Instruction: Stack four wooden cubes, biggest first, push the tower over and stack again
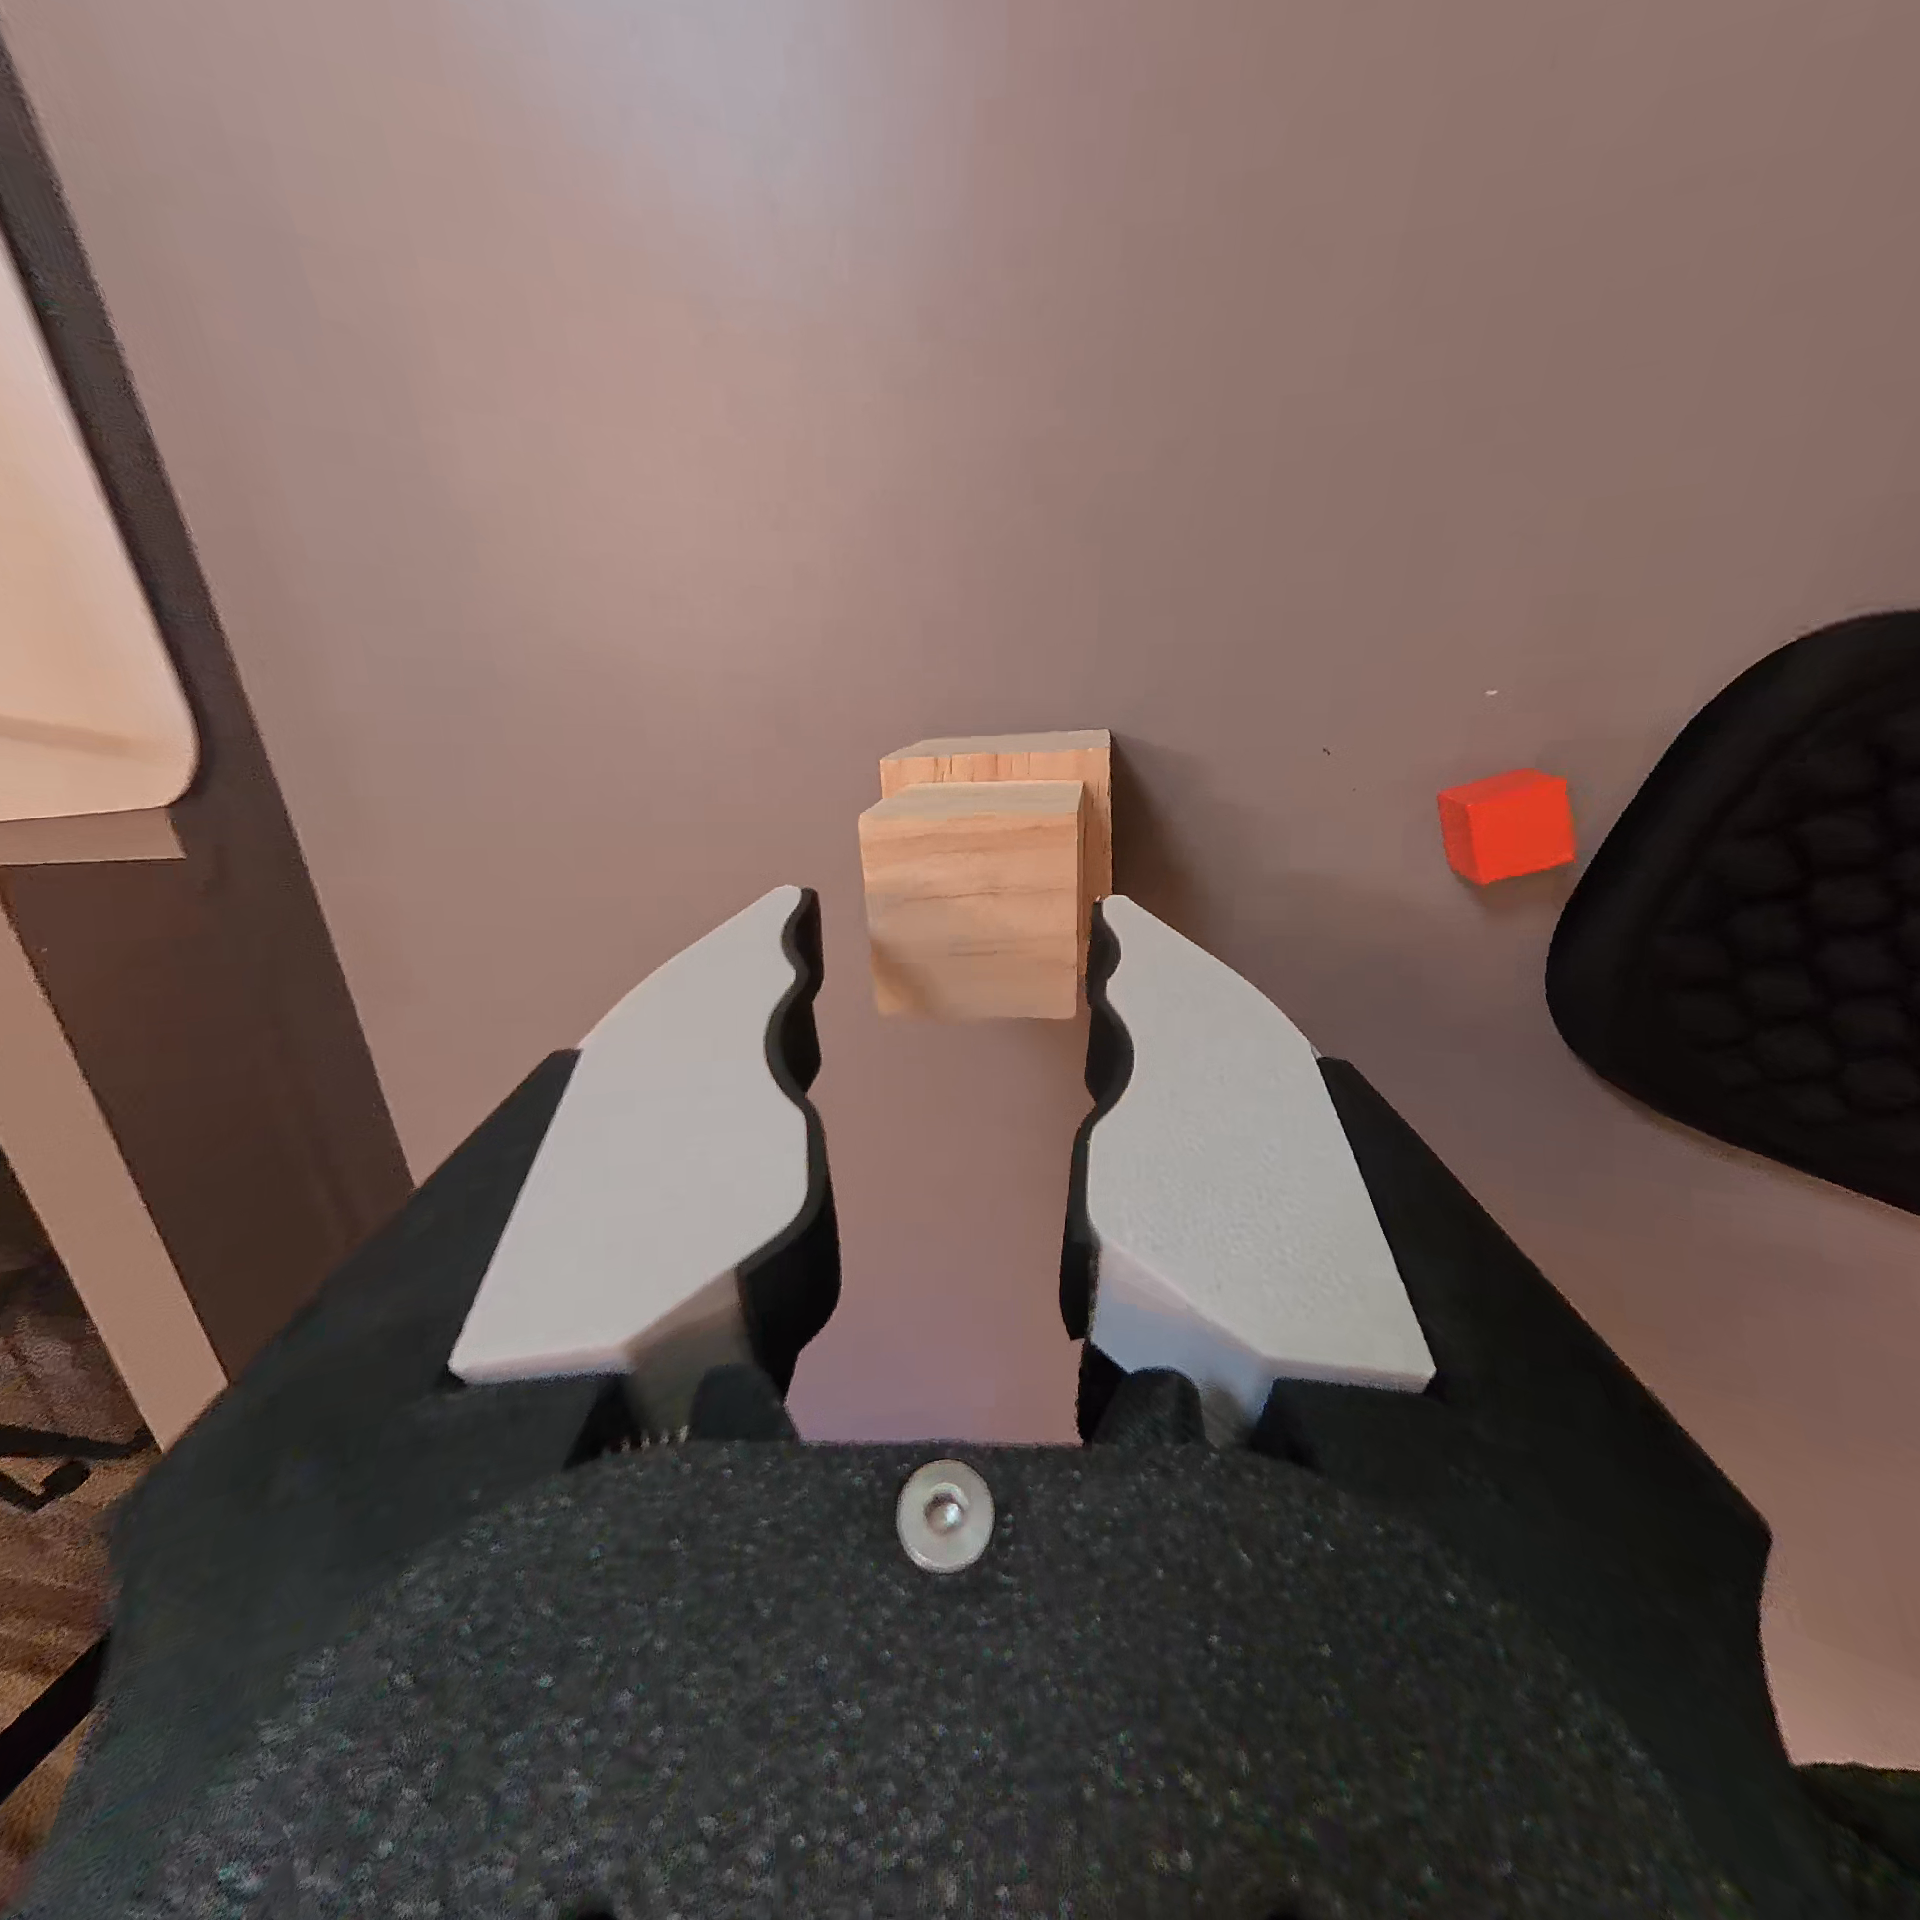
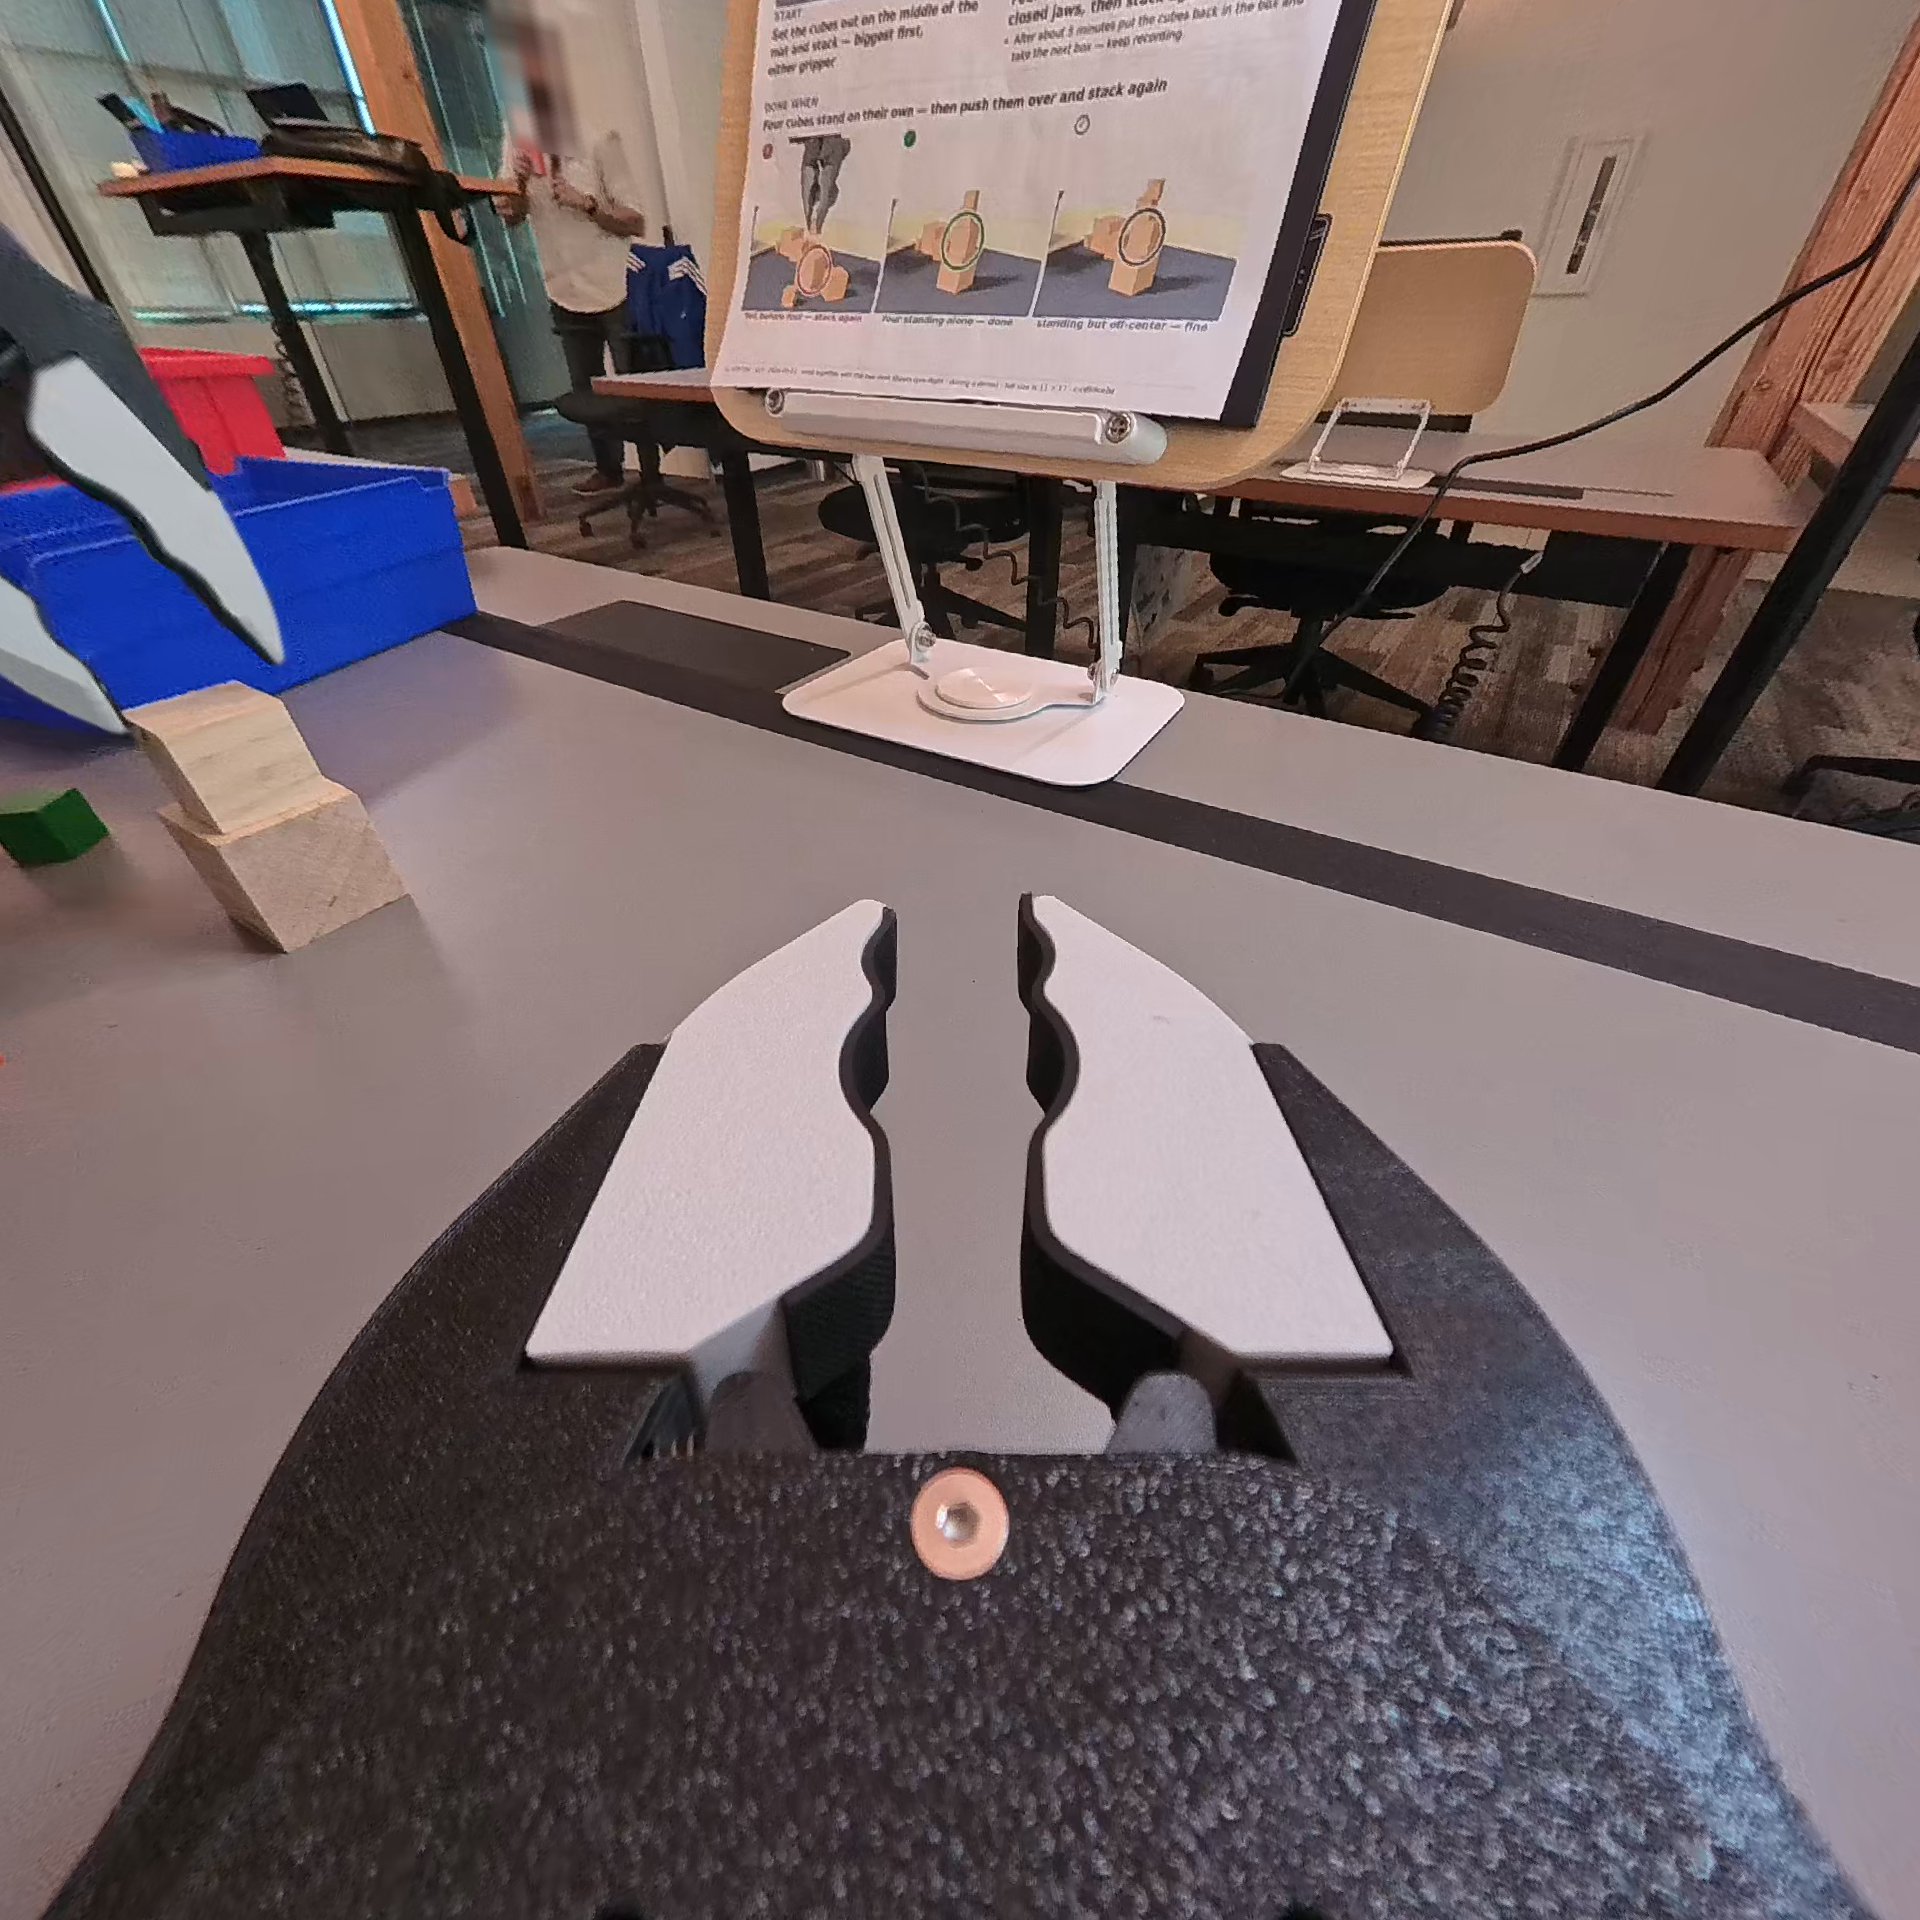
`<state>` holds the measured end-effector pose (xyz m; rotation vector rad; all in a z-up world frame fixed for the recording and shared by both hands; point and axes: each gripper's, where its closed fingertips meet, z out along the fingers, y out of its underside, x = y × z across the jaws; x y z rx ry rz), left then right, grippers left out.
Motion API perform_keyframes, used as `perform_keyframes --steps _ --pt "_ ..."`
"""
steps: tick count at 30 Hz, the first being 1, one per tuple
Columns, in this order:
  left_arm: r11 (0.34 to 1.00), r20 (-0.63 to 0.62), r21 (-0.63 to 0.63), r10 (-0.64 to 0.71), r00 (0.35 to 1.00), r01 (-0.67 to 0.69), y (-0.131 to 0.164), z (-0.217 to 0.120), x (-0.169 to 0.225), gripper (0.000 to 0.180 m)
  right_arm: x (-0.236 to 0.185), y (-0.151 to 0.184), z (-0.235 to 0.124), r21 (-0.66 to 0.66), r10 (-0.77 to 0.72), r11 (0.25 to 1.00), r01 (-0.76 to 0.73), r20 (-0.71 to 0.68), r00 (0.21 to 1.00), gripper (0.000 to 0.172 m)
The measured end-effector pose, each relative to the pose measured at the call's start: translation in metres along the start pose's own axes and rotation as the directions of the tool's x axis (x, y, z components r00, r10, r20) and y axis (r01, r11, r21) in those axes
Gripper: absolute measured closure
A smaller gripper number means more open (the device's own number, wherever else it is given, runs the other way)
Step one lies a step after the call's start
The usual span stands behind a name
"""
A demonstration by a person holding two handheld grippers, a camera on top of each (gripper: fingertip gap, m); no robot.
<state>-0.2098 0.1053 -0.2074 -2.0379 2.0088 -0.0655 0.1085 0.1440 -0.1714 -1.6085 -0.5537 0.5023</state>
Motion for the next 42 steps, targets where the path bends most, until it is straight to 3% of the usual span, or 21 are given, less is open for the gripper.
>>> perform_keyframes --steps 6,11,16,20,23,26,27,28,31,38,42 --pt "0.963 0.106 0.227 -0.172 0.979 0.144 -0.002 -0.039 0.0 0.143 0.0 -0.002 -0.001 0.006 0.003 1.0 -0.003 0.002 1.0 0.15" --pt "0.863 0.152 0.382 -0.411 0.899 0.33 0.042 -0.056 0.013 0.148 -0.001 -0.004 -0.002 0.013 0.004 1.0 -0.004 0.005 1.0 0.15" --pt "0.748 0.134 0.428 -0.608 0.783 0.507 0.108 -0.034 0.043 0.139 -0.003 -0.004 0.0 0.011 0.004 1.0 -0.004 0.013 1.0 0.149" --pt "0.687 0.114 0.411 -0.691 0.714 0.6 0.148 -0.005 0.065 0.136 -0.004 -0.001 0.001 0.003 0.008 1.0 -0.008 0.018 1.0 0.149" --pt "0.657 0.078 0.406 -0.718 0.692 0.636 0.159 0.011 0.073 0.133 -0.005 0.0 0.002 -0.003 0.007 1.0 -0.007 0.017 1.0 0.149" --pt "0.671 0.088 0.379 -0.712 0.697 0.637 0.164 0.026 0.072 0.133 -0.005 0.002 0.003 -0.008 0.008 1.0 -0.008 0.016 1.0 0.149" --pt "0.678 0.1 0.367 -0.709 0.698 0.637 0.166 0.03 0.07 0.135 -0.005 0.002 0.002 -0.008 0.009 1.0 -0.009 0.015 1.0 0.149" --pt "0.686 0.104 0.358 -0.704 0.703 0.634 0.166 0.033 0.069 0.149 -0.004 0.002 0.002 -0.008 0.009 1.0 -0.009 0.013 1.0 0.15" --pt "0.716 0.115 0.401 -0.658 0.744 0.571 0.151 0.024 0.059 0.153 -0.003 0.002 0.002 -0.007 0.014 1.0 -0.014 0.011 1.0 0.15" --pt "0.753 0.083 0.566 -0.456 0.886 0.335 0.062 -0.038 0.026 0.153 -0.005 0.002 0.002 -0.006 0.009 1.0 -0.009 0.017 1.0 0.15" --pt "0.778 0.028 0.586 -0.296 0.955 0.224 0.021 -0.048 0.013 0.153 -0.003 0.0 0.0 0.001 0.011 1.0 -0.011 0.01 1.0 0.15"
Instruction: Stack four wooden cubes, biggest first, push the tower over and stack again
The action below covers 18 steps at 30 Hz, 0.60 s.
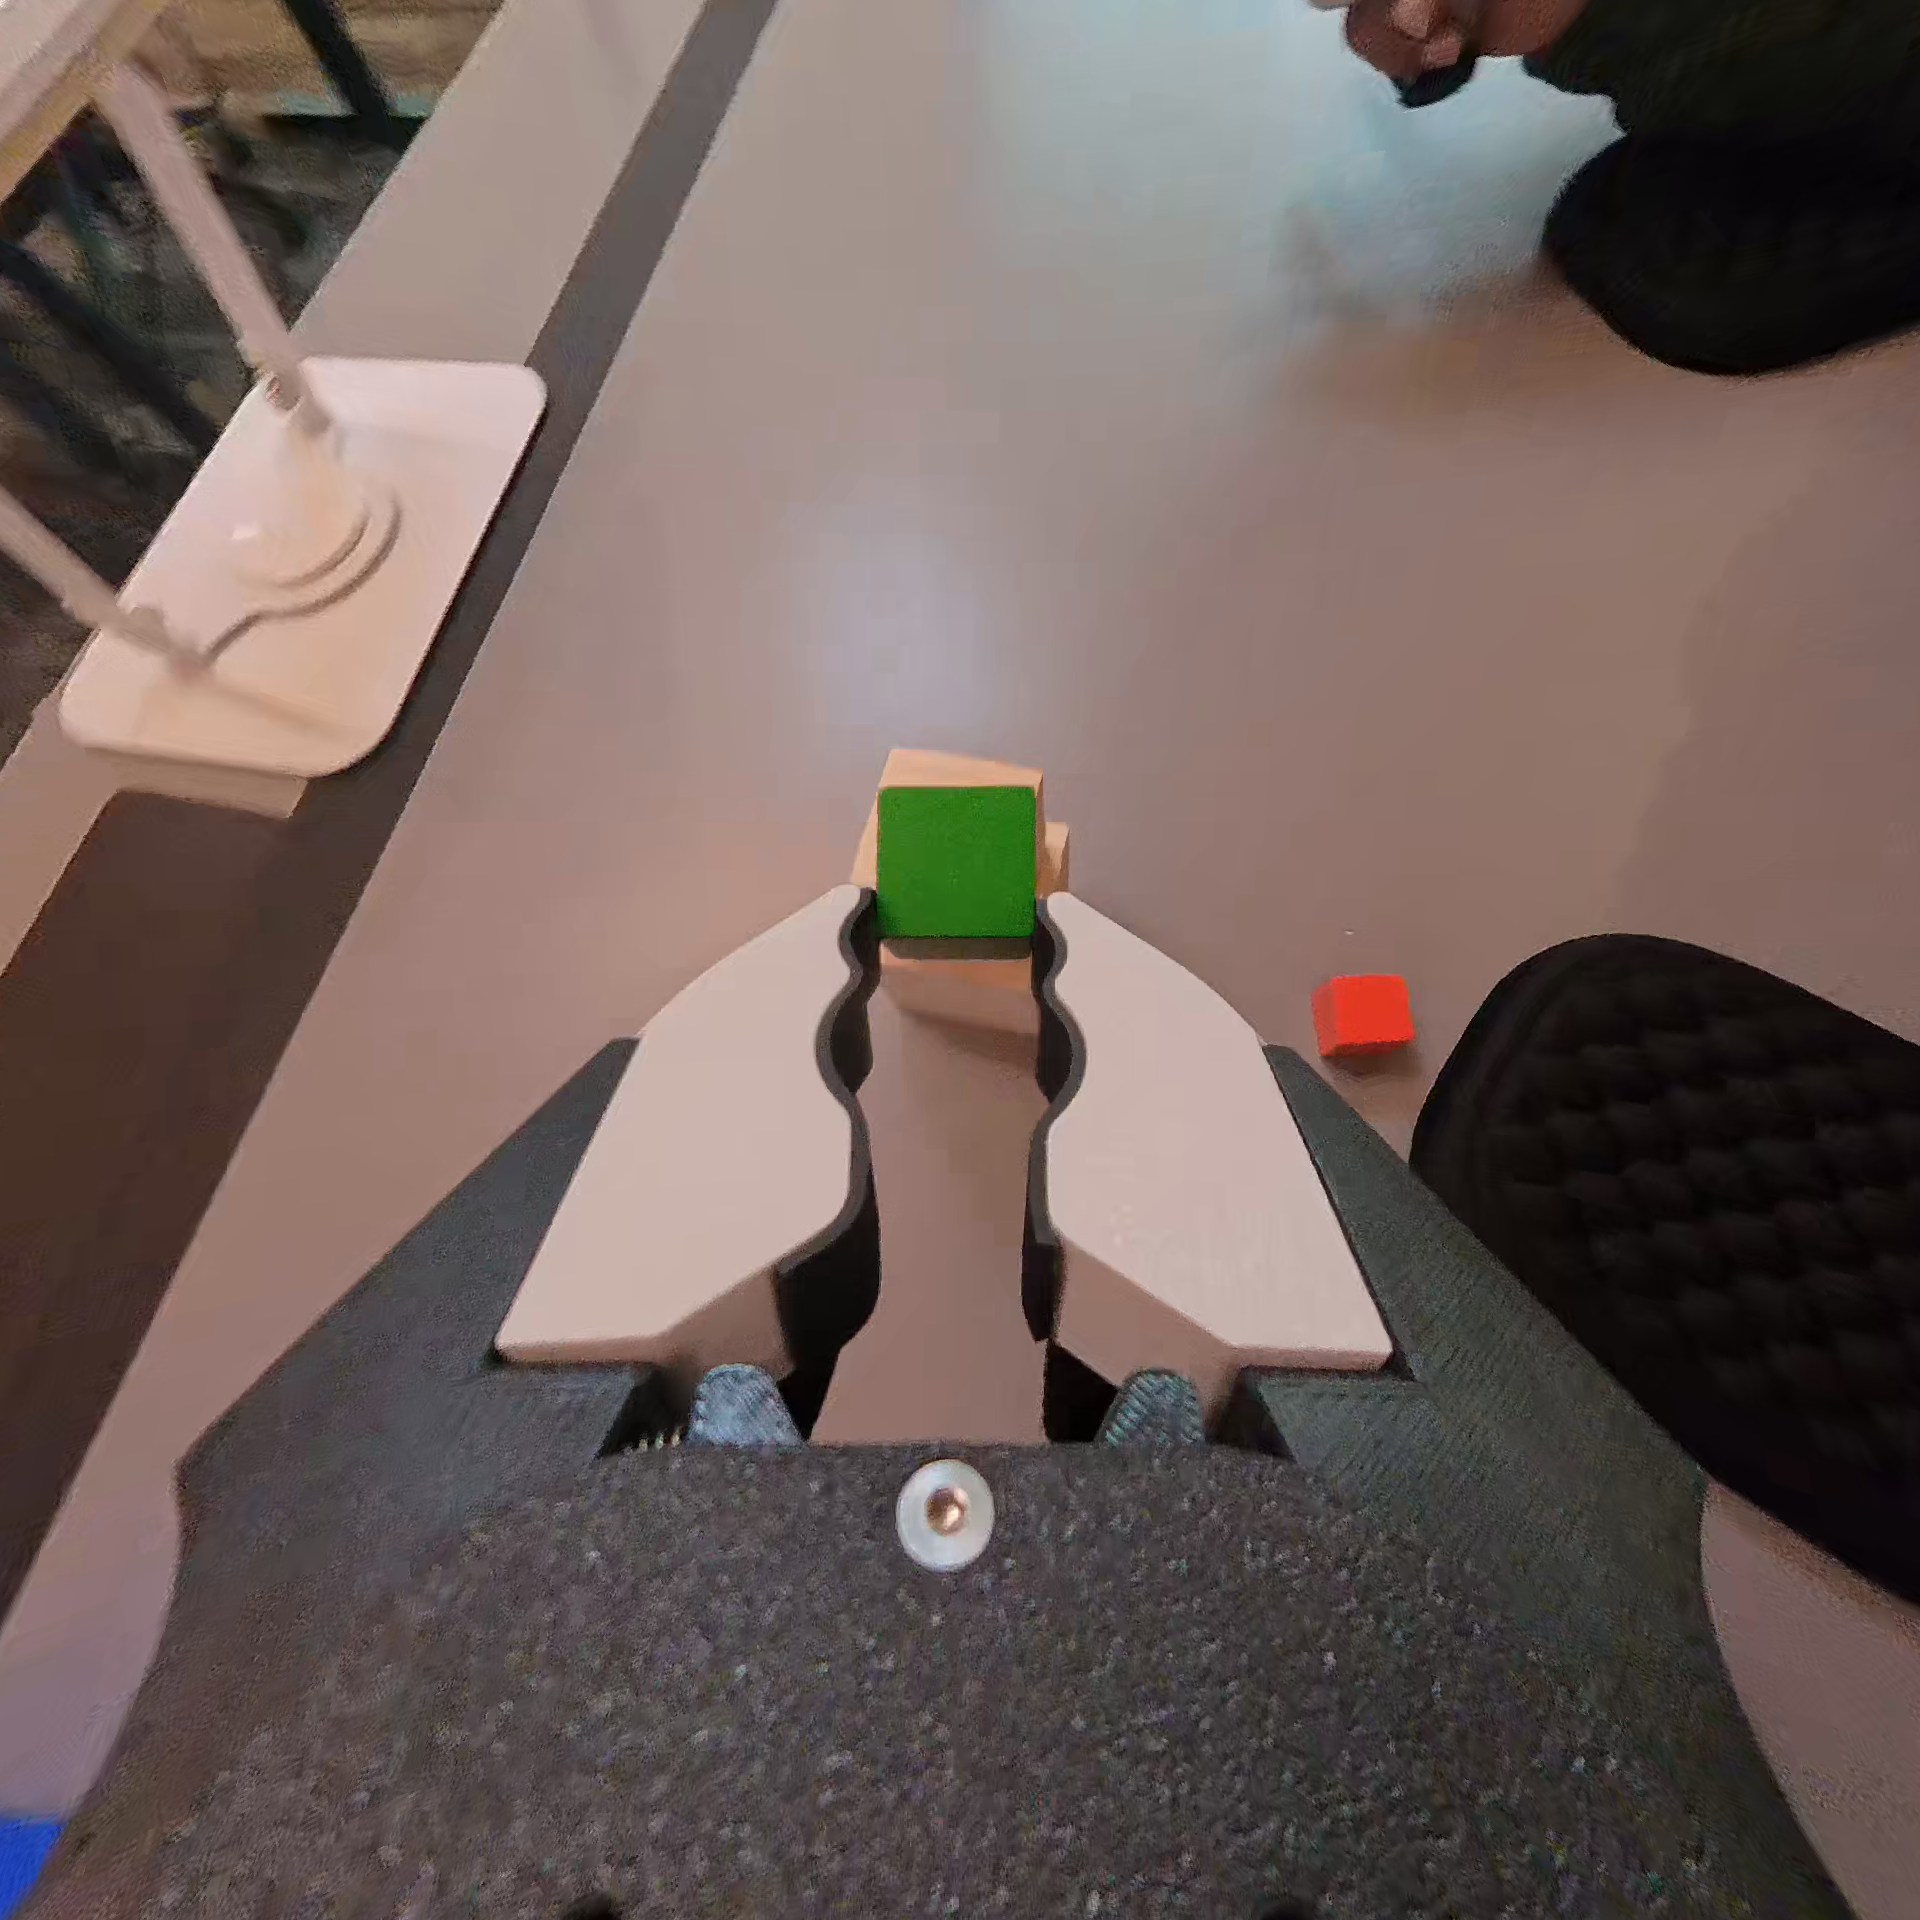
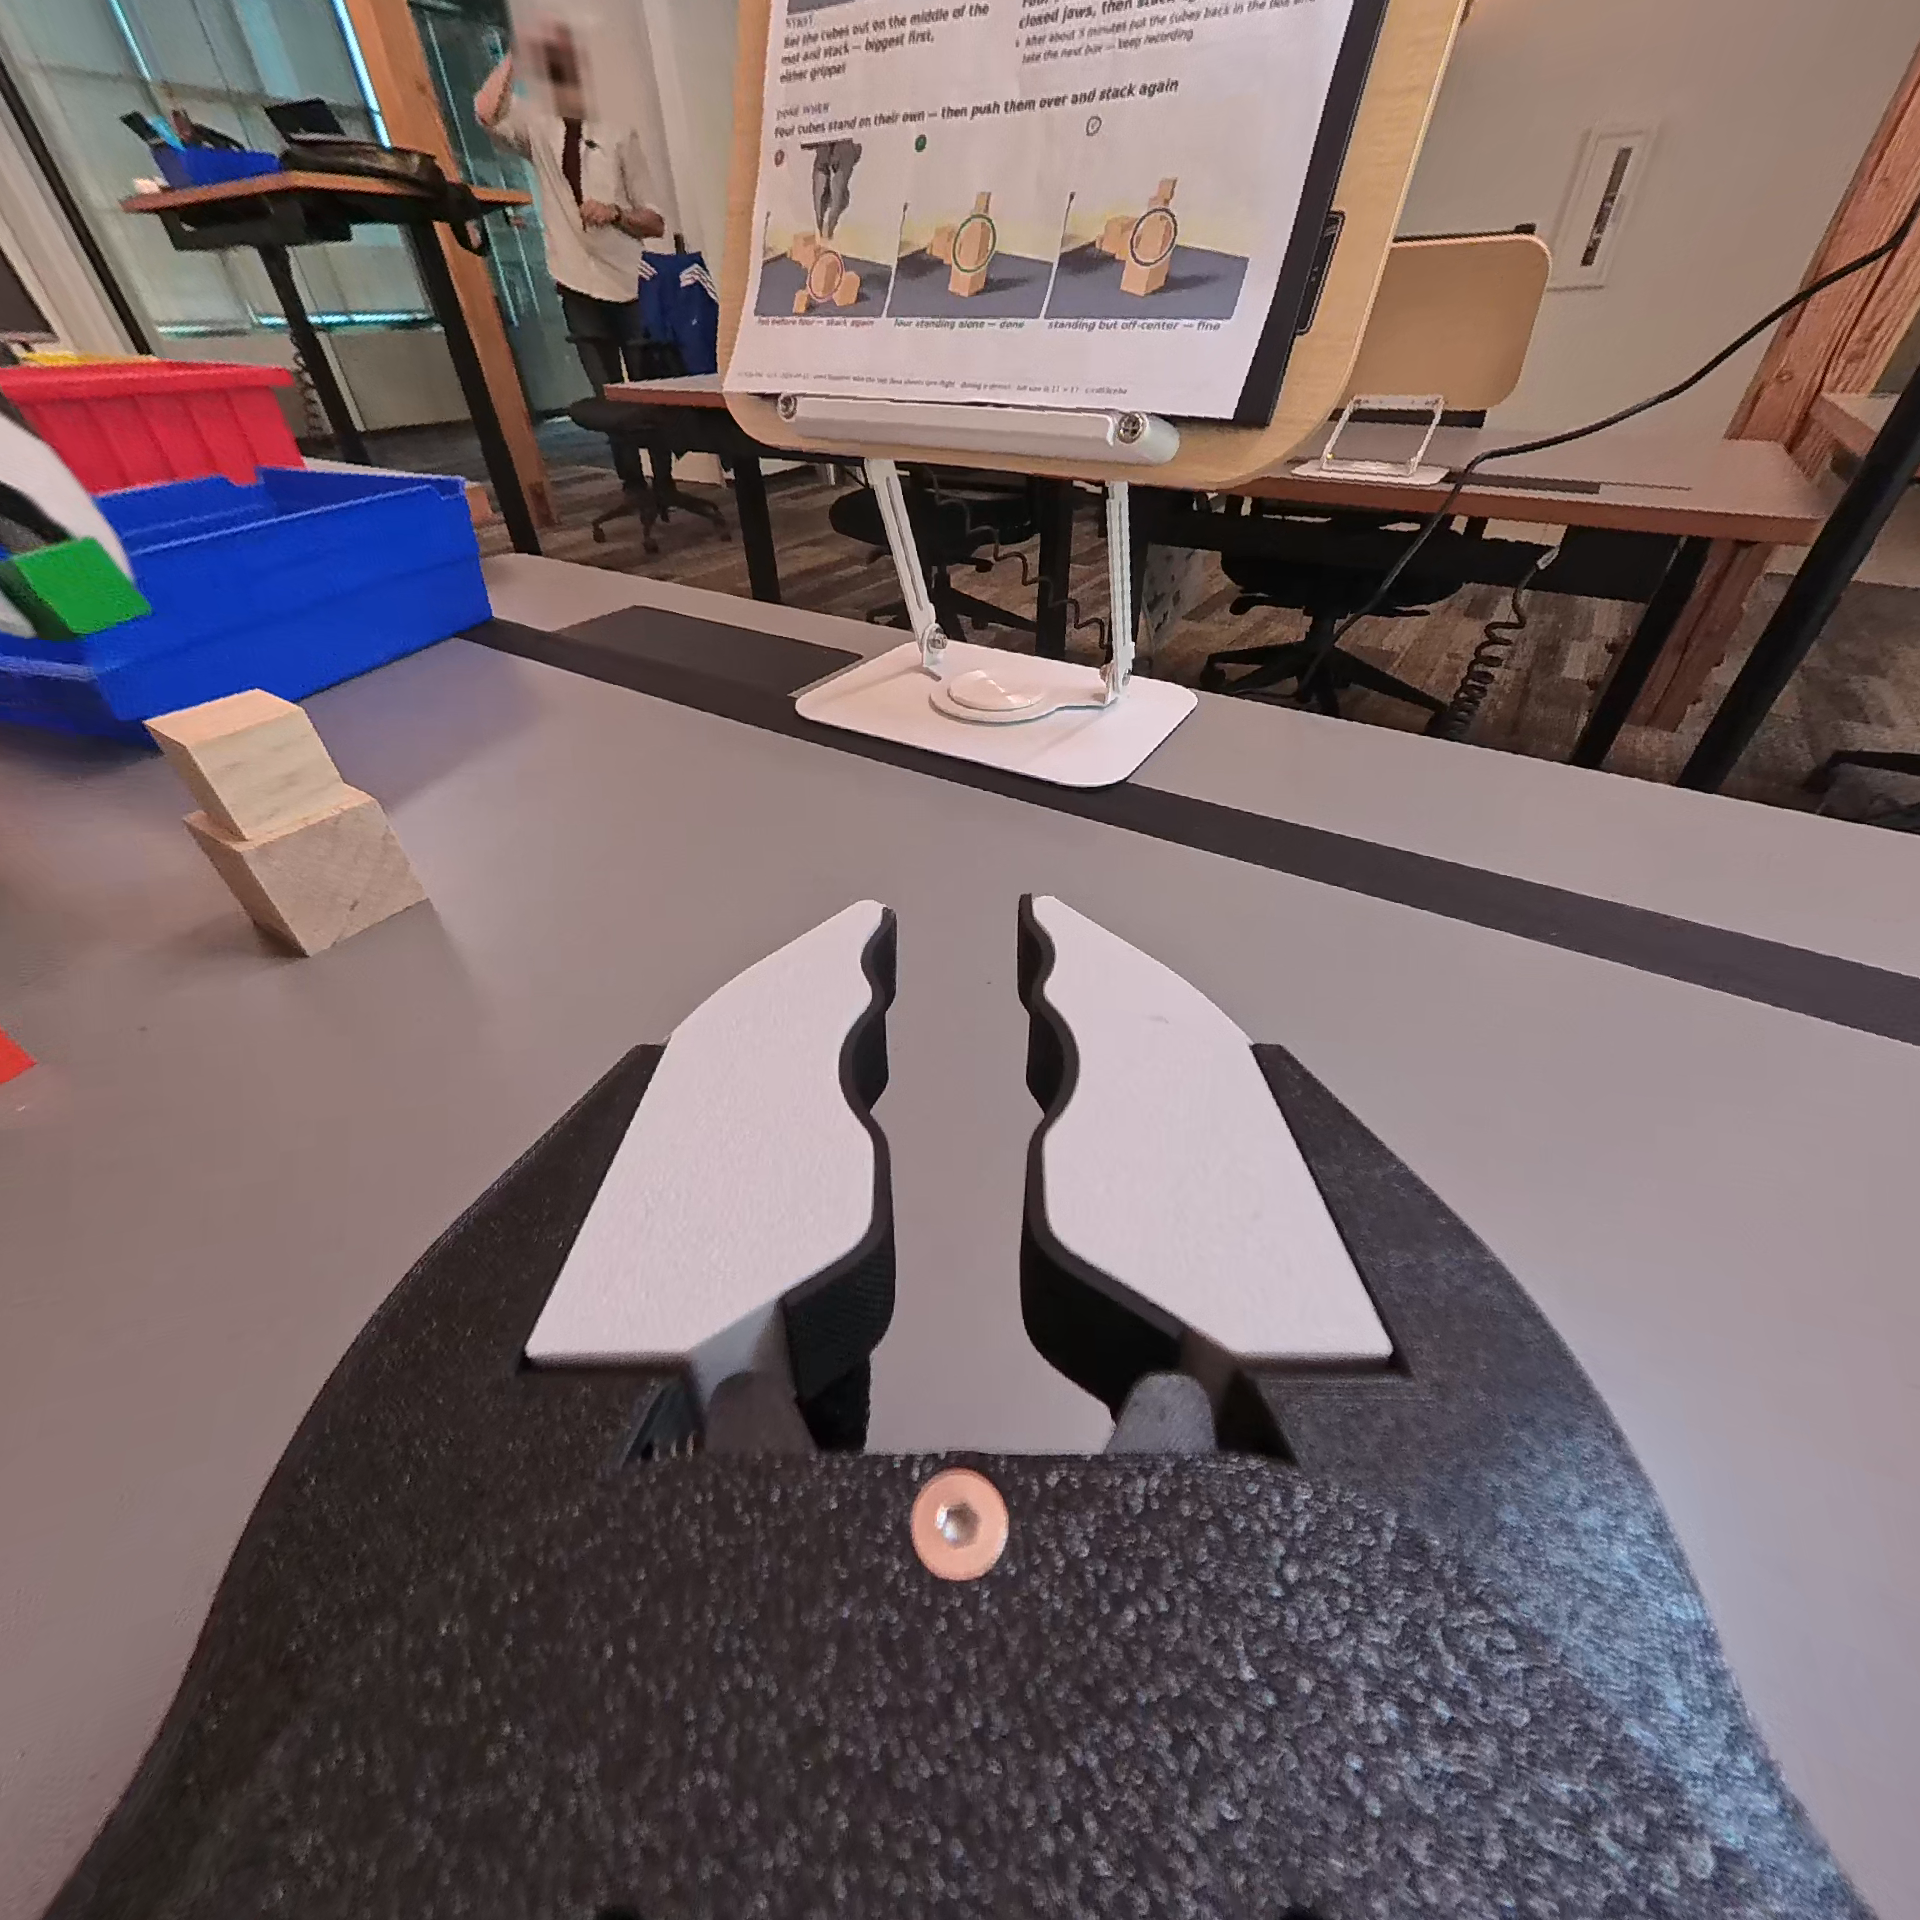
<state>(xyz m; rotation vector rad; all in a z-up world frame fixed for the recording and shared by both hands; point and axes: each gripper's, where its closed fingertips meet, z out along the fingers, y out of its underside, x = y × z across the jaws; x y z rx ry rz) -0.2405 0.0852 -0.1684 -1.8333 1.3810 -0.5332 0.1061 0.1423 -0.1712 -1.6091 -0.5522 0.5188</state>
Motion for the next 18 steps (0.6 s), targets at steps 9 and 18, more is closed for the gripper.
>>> perform_keyframes --steps 9,18 --pt "0.988 -0.208 -0.121 0.069 0.976 -0.096 -0.002 0.038 -0.001 0.153 0.004 0.002 -0.001 -0.004 0.001 1.0 -0.001 -0.01 1.0 0.149" --pt "0.978 -0.252 -0.136 0.119 0.96 -0.157 0.004 0.042 -0.001 0.153 0.005 0.005 0.0 -0.016 0.0 1.0 0.0 -0.012 1.0 0.149"
